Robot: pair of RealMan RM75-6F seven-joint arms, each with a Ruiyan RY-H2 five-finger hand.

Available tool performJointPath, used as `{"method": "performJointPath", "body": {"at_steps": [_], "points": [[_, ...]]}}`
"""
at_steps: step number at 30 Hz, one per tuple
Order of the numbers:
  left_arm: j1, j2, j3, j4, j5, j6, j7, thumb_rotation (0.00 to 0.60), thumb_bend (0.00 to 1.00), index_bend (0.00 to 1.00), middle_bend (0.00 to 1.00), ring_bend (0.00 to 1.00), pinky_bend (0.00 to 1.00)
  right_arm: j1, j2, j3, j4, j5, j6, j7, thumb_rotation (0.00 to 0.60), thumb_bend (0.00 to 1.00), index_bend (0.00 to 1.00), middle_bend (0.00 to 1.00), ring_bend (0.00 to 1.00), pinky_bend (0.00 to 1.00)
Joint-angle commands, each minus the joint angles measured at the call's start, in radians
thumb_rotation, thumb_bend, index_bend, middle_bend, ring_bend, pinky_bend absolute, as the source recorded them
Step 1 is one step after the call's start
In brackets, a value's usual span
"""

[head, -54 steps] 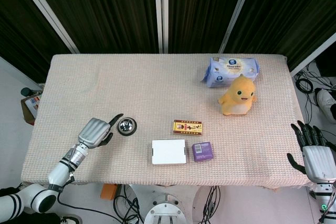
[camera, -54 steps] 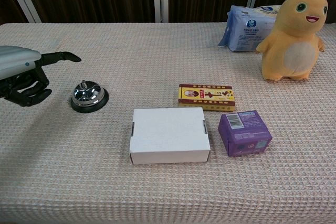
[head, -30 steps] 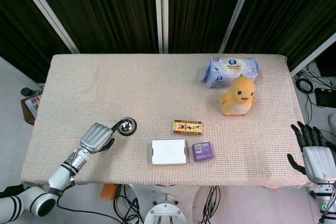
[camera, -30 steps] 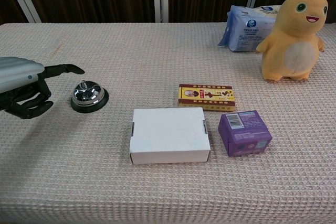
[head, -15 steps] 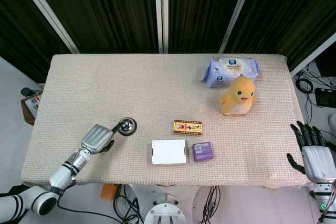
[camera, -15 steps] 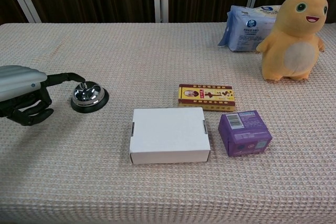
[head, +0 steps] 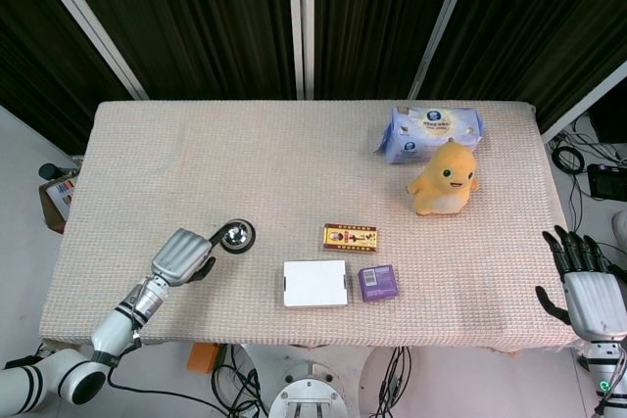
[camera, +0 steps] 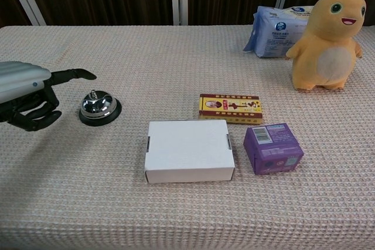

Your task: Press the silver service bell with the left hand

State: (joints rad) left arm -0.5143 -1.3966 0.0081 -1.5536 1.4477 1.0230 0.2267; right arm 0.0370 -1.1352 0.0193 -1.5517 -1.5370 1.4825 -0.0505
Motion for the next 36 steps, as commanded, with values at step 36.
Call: {"method": "performJointPath", "body": {"at_steps": [36], "points": [[-0.019, 0.014, 0.014, -0.015, -0.062, -0.056, 0.039, 0.600, 0.53, 0.07, 0.83, 0.82, 0.73, -0.002, -0.009, 0.000, 0.014, 0.009, -0.005, 0.013, 0.600, 0.23, 0.00, 0.00, 0.00, 0.00]]}}
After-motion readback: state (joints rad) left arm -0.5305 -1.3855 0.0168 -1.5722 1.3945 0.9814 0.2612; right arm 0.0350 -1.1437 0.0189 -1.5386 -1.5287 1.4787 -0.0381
